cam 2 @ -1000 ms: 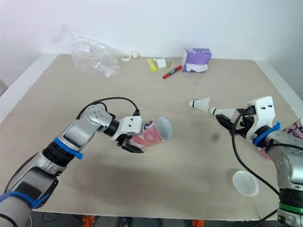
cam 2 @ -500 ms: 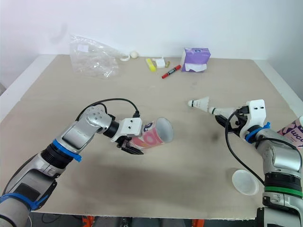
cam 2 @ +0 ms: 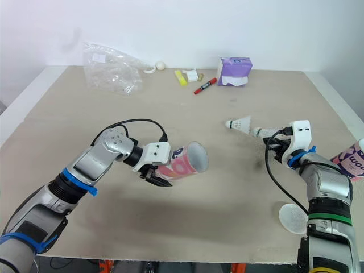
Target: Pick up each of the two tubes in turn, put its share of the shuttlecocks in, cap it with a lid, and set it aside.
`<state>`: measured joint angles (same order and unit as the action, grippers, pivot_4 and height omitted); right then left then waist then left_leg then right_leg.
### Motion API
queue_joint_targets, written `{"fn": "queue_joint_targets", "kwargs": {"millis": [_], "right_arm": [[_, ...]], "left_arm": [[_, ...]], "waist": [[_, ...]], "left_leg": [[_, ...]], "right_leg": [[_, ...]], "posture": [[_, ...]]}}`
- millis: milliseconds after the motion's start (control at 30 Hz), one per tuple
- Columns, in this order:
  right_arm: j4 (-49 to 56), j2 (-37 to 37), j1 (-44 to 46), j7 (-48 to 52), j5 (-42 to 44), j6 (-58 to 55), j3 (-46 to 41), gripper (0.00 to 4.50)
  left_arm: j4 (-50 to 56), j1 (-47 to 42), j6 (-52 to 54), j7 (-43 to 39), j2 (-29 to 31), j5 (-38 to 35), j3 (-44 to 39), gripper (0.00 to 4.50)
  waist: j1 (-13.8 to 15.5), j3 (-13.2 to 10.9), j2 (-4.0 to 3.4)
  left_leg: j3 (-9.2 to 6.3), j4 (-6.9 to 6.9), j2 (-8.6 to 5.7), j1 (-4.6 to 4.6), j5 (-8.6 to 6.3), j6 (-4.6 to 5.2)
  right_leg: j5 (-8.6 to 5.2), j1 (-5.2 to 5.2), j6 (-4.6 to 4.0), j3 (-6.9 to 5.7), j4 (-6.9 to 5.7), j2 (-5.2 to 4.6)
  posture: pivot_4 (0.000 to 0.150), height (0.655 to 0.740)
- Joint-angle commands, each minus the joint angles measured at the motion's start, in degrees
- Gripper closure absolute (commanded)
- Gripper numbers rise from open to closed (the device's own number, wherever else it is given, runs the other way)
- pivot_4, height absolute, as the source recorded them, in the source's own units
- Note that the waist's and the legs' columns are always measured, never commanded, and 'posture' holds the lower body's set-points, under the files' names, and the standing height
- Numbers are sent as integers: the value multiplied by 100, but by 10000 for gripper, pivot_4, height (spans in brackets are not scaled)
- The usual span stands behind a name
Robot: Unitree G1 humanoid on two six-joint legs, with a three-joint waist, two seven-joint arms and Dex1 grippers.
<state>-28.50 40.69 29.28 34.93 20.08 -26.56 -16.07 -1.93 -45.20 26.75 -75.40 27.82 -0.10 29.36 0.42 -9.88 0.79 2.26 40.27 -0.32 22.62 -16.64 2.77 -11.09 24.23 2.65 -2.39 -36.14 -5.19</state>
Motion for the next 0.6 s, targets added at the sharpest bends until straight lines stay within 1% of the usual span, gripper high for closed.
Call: {"fn": "queue_joint_targets", "kwargs": {"millis": [33,167,300,367,400,500,567,600], "right_arm": [[-9,13,84,-93,-45,234,-163,44832],[138,70,-29,-161,-84,368,-223,44832],[908,349,-371,-40,-218,558,-206,44832],[1547,566,-504,60,-215,596,-283,44832],[1970,802,-589,226,-303,752,-268,44832],[3095,1494,-815,889,-449,1184,-178,44832],[3752,1903,-925,1392,-362,1337,-130,44832],[4291,2166,-960,1749,-151,1259,-101,44832]], "left_arm": [[173,18,12,-22,25,-33,25,15379],[147,18,-1,-30,13,-32,37,15379],[71,-5,-23,-37,-4,-33,35,15379],[28,-24,-28,-49,-8,-40,27,15379],[8,-34,-30,-64,-4,-46,23,15379],[-46,-67,-23,-111,3,-67,15,15379],[-97,-96,-13,-139,-1,-84,10,15379],[-150,-129,3,-151,-14,-80,14,15379]], "waist": [[0,0,0],[-1,0,0],[5,1,-2],[4,0,-15],[4,1,-21],[1,1,-39],[-1,1,-38],[2,1,-37]], "left_leg": [[0,0,0,0,0,0],[2,0,0,0,-1,2],[2,0,0,0,-2,4],[3,0,-2,1,-4,7],[7,0,-4,1,-5,8],[15,1,-7,0,-7,13],[14,1,-2,-3,-8,13],[13,0,1,-4,-8,13]], "right_leg": [[0,0,0,0,0,0],[0,1,0,2,0,0],[0,1,1,2,0,0],[-1,3,3,5,0,0],[0,5,6,11,0,-1],[0,8,14,21,0,-3],[-1,7,14,20,0,4],[-2,6,13,18,1,7]], "posture": [[1500,7400],[1500,7400],[1500,7400],[1500,7400],[1500,7400],[1500,7400],[1500,7400],[1500,7400]]}}
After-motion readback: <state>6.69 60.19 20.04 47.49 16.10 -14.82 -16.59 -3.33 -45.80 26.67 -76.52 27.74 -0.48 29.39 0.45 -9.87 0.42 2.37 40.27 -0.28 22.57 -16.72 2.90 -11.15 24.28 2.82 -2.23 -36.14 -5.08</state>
